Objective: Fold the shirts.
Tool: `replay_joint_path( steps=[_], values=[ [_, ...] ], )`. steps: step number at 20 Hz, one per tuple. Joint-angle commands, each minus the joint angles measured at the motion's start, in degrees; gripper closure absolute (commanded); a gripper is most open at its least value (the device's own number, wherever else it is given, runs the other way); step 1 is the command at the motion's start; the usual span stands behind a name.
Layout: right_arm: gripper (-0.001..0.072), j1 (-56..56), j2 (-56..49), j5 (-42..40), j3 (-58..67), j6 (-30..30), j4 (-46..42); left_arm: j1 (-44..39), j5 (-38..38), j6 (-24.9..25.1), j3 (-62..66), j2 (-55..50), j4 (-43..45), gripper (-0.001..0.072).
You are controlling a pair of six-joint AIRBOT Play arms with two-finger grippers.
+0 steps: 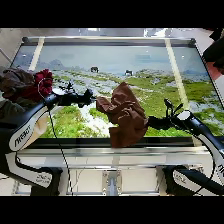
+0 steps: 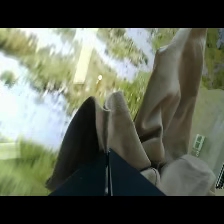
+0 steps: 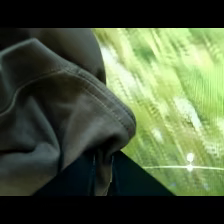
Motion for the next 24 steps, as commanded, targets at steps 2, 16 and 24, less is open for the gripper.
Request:
replay_joint_path(
  steps=[2,16,24],
  values=[
    [0.0702,-0.02,-0.09,-2.54,0.02,-2.97,2.45,0.07,0.02,0.76,0.04,1.9,0.04,0.0696],
    [0.0705,-0.02,38.12,25.11,48.26,1.68,-12.83,29.33,3.32,9.27,0.04,61.75,0.5,0.0697],
    [0.0704,-0.02,35.23,21.64,61.88,2.08,-12.94,46.42,1.64,10.62,3.41,76.26,1.03,0.0698]
  ],
)
